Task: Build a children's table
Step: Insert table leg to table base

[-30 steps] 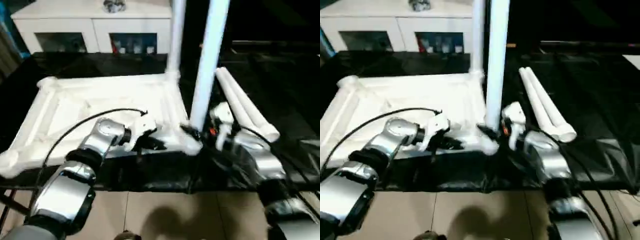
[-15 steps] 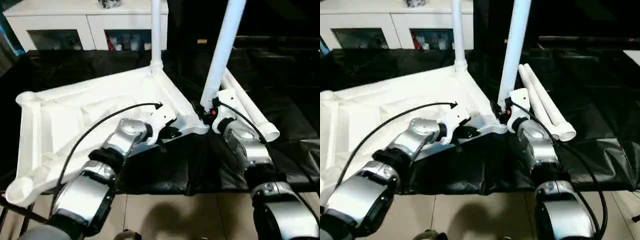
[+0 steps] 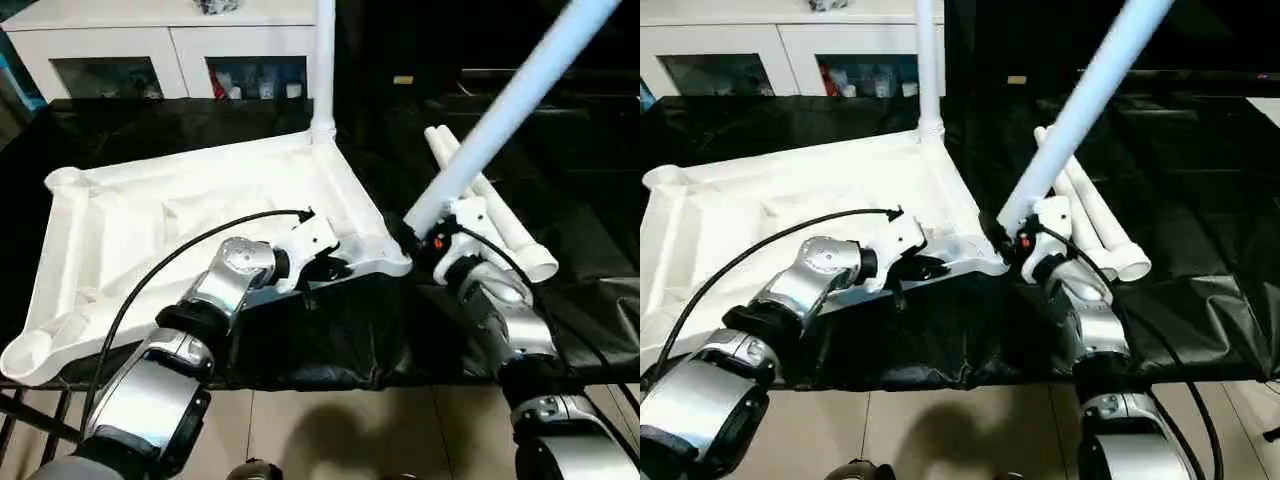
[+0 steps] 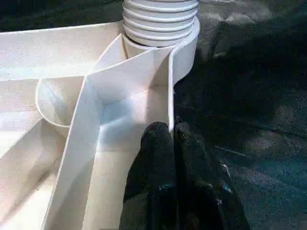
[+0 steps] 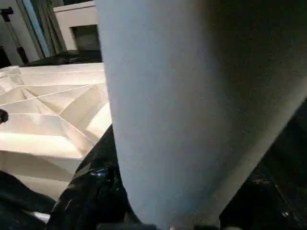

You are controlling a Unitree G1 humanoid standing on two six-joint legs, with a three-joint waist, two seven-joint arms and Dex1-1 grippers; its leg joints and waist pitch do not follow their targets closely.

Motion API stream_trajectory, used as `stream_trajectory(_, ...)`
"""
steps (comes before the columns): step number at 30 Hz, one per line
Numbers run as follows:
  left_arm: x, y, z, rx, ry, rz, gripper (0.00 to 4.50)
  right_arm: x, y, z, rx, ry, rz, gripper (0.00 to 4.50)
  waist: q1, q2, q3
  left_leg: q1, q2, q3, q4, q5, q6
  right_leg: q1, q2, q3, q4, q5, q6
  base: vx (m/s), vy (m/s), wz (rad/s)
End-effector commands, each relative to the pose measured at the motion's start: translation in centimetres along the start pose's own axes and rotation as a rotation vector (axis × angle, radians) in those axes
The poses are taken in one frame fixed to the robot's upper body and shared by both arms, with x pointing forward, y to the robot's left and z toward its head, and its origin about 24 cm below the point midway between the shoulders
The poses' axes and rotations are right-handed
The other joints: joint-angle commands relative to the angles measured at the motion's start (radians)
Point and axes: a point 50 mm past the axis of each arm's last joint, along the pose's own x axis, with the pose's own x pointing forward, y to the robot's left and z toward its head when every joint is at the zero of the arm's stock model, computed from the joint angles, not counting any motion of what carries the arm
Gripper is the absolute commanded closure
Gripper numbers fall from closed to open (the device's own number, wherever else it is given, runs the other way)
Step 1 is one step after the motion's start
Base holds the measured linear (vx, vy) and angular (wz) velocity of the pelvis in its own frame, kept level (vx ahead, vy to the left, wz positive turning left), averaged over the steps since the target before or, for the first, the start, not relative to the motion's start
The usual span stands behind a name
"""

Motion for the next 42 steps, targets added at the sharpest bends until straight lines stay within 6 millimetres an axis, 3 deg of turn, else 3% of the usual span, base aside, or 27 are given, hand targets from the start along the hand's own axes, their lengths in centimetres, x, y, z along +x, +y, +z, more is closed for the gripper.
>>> stream_trajectory(1, -1.3, 1.3, 0.8, 0.041, -0.026, 0.062, 4.50, -1.4, -0.3, -2.7, 0.043, 0.127, -0.003, 2.58, 0.002, -0.014, -0.072, 0.024, 0.067, -0.032, -0.070, -0.232, 0.059, 0.047, -0.078, 0.049, -0.073, -0.162, -0.258, 0.000, 0.000, 0.00)
stream_trajectory(5, -1.3, 0.9, 0.7, 0.056, -0.019, -0.017, 4.50, -1.3, -0.4, -2.4, 0.013, 0.195, 0.076, 2.58, 0.004, -0.014, -0.071, 0.023, 0.065, -0.031, -0.068, -0.216, 0.072, 0.048, -0.075, 0.046, -0.072, -0.161, -0.260, 0.000, 0.000, 0.00)
stream_trajectory(15, -2.1, 0.5, 0.2, 0.093, 0.032, -0.191, 4.50, -1.5, 0.8, -2.3, -0.066, 0.369, 0.421, 2.58, 0.008, -0.014, -0.071, 0.023, 0.068, -0.031, -0.066, -0.236, 0.063, 0.048, -0.076, 0.045, -0.072, -0.185, -0.264, 0.000, 0.000, 0.00)
stream_trajectory(16, -2.2, 0.6, 0.2, 0.097, 0.035, -0.197, 4.50, -1.5, 0.9, -2.3, -0.069, 0.376, 0.445, 2.58, 0.008, -0.021, -0.071, 0.023, 0.068, -0.029, -0.066, -0.234, 0.064, 0.048, -0.076, 0.045, -0.072, -0.183, -0.264, 0.000, 0.000, 0.00)
stream_trajectory(19, -2.4, 0.8, 0.3, 0.102, 0.039, -0.216, 4.50, -1.9, 1.2, -2.4, -0.065, 0.401, 0.516, 2.58, 0.011, -0.016, -0.071, 0.026, 0.071, -0.031, -0.068, -0.241, 0.057, 0.046, -0.077, 0.046, -0.071, -0.188, -0.267, 0.000, 0.000, 0.00)
stream_trajectory(29, -2.7, 0.4, 0.6, 0.116, 0.017, -0.332, 4.50, -2.7, 2.3, -2.9, -0.059, 0.426, 0.653, 2.58, 0.024, -0.019, -0.072, 0.029, 0.073, -0.031, -0.069, -0.253, 0.052, 0.046, -0.080, 0.047, -0.070, -0.172, -0.274, 0.000, 0.000, 0.00)
stream_trajectory(30, -2.7, 0.4, 0.6, 0.117, 0.019, -0.336, 4.50, -2.7, 2.4, -2.9, -0.061, 0.426, 0.656, 2.58, 0.024, -0.013, -0.072, 0.031, 0.074, -0.032, -0.071, -0.265, 0.046, 0.045, -0.078, 0.047, -0.072, -0.176, -0.273, 0.000, 0.000, 0.00)
stream_trajectory(32, -2.8, 0.5, 0.5, 0.122, 0.030, -0.338, 4.50, -2.8, 2.6, -3.1, -0.064, 0.424, 0.664, 2.58, 0.024, -0.015, -0.070, 0.032, 0.074, -0.033, -0.074, -0.291, 0.034, 0.045, -0.079, 0.047, -0.073, -0.200, -0.272, 0.000, 0.000, 0.00)
stream_trajectory(33, -2.8, 0.5, 0.5, 0.121, 0.031, -0.335, 4.50, -2.8, 2.7, -3.1, -0.064, 0.420, 0.664, 2.58, 0.024, -0.010, -0.068, 0.034, 0.074, -0.034, -0.075, -0.311, 0.023, 0.044, -0.080, 0.048, -0.075, -0.227, -0.267, 0.000, 0.000, 0.00)
stream_trajectory(37, -2.6, 0.9, 0.7, 0.102, 0.031, -0.281, 4.50, -2.5, 3.0, -3.2, -0.055, 0.391, 0.626, 2.58, 0.023, -0.012, -0.067, 0.037, 0.075, -0.035, -0.079, -0.337, 0.004, 0.043, -0.080, 0.049, -0.080, -0.249, -0.260, 0.000, 0.000, 0.00)
stream_trajectory(40, -2.4, 1.3, 0.8, 0.062, 0.023, -0.220, 4.50, -1.6, 2.4, -3.1, -0.044, 0.357, 0.487, 2.58, 0.021, -0.011, -0.065, 0.039, 0.075, -0.038, -0.082, -0.365, -0.013, 0.040, -0.084, 0.050, -0.082, -0.289, -0.257, 0.000, 0.000, 0.00)
stream_trajectory(42, -2.0, 1.7, 1.2, 0.011, 0.007, -0.150, 4.50, -0.5, 1.7, -3.1, -0.048, 0.334, 0.323, 2.58, 0.011, -0.013, -0.062, 0.041, 0.070, -0.043, -0.083, -0.407, -0.038, 0.038, -0.087, 0.049, -0.091, -0.381, -0.234, 0.000, 0.000, 0.00)
